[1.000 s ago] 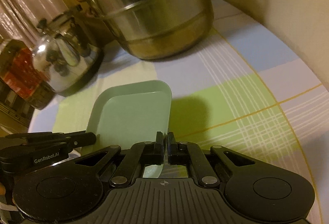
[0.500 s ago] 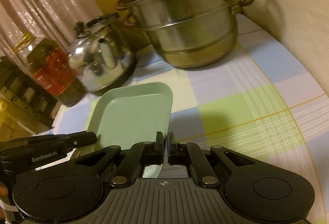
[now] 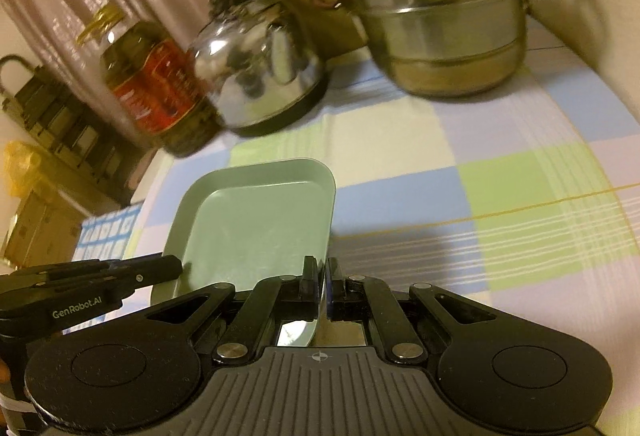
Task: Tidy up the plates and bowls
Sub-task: 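Lift the green plate and carry it over the large steel plate, then lower the green plate into the steel plate and open the right gripper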
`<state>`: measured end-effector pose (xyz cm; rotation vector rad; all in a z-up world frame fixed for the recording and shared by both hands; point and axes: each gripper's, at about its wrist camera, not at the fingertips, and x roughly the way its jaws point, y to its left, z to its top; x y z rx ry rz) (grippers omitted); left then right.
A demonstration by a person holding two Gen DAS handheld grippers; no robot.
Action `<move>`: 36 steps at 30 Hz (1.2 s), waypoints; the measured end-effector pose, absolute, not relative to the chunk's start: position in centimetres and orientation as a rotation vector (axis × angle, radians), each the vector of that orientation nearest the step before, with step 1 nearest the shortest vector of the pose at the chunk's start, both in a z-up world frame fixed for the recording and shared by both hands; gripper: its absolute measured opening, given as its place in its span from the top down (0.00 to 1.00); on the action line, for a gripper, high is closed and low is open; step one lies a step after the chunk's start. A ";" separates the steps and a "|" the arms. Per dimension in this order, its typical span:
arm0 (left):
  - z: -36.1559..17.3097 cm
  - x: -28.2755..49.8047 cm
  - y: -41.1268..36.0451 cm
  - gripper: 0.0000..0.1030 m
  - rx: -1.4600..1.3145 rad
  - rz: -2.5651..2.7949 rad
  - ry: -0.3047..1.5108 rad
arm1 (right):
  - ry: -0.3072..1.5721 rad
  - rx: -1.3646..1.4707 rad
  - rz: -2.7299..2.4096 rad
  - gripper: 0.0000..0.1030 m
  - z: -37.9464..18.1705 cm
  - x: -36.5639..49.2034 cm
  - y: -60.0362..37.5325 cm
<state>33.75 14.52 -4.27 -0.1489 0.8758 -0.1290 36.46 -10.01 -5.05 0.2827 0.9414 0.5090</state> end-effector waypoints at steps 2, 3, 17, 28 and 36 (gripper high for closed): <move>-4.5 33.3 15.3 0.94 -0.157 -0.109 0.882 | 0.952 0.273 0.525 0.96 -5.4 36.4 -9.1; -4.6 33.2 15.6 0.94 -0.161 -0.099 0.885 | 0.959 0.267 0.534 0.96 -5.6 36.4 -8.6; -8.1 34.0 18.8 0.94 -0.180 -0.016 0.963 | 1.043 0.207 0.569 0.96 -9.3 37.9 -3.8; -10.9 35.9 19.5 0.94 -0.176 -0.010 1.016 | 1.104 0.163 0.528 0.96 -12.0 39.4 -2.0; -12.7 36.8 20.2 0.94 -0.183 0.002 1.056 | 1.141 0.138 0.521 0.95 -13.2 40.1 -0.9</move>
